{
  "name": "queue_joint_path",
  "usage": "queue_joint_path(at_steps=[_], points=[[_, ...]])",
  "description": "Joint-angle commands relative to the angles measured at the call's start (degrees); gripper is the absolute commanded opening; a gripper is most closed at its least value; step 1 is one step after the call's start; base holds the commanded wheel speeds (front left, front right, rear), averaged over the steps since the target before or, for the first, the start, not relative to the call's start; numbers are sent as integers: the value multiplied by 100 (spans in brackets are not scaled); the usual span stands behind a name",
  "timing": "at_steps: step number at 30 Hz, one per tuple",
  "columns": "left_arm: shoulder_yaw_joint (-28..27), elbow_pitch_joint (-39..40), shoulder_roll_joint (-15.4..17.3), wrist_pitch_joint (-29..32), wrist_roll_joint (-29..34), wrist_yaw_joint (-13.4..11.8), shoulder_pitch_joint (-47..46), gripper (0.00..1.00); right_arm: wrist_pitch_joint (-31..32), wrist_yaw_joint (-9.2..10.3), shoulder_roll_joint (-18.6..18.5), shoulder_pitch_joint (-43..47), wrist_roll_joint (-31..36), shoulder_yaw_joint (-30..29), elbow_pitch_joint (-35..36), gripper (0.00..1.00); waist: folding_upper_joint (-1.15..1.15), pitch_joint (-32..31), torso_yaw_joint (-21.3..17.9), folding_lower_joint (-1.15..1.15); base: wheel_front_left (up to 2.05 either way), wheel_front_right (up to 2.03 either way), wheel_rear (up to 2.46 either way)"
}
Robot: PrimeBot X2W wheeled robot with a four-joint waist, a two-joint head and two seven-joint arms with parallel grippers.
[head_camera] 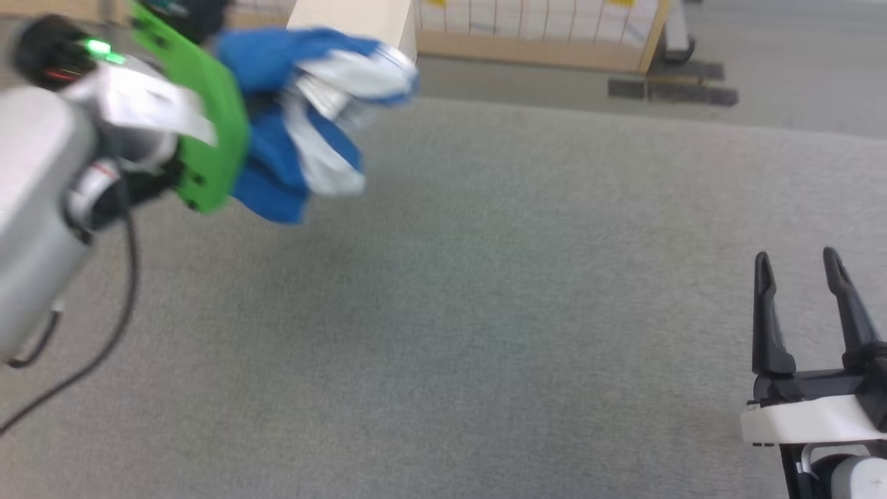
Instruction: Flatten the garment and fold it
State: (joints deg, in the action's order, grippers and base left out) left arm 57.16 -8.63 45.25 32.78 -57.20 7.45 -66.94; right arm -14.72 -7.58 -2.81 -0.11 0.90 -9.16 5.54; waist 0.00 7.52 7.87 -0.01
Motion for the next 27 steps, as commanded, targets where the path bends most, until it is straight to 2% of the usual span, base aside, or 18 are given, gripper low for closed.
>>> queue_joint_path(at_steps=[1, 8, 16, 22, 23, 27], points=[[137, 93, -105, -51, -42, 3, -41, 0, -28, 9, -7, 76, -44, 22, -16, 100, 0, -377, -329, 1, 0, 0, 0], [822, 168, -491, -288, -135, 3, 140, 0, -28, 9, -7, -20, -92, 169, 21, 100, 0, -205, -828, 1, 0, 0, 0], [1464, -374, -989, -526, -109, 3, 442, 0, -28, 9, -7, -238, -181, 229, 40, 100, 0, 149, -1340, 1, 0, 0, 0], [1608, -688, -1425, -566, -9, 3, 916, 0, -28, 9, -7, -313, -234, 249, 42, 100, 0, 334, -1540, 1, 0, 0, 0], [1616, -795, -1701, -517, 51, 3, 1222, 0, -28, 9, -7, -350, -252, 274, 47, 100, 0, 415, -1591, 1, 0, 0, 0], [1618, -885, -1943, -124, 489, 3, 1675, 0, -28, 9, -7, -411, -278, 319, 48, 100, 0, 523, -1645, 1, 0, 0, 0]])
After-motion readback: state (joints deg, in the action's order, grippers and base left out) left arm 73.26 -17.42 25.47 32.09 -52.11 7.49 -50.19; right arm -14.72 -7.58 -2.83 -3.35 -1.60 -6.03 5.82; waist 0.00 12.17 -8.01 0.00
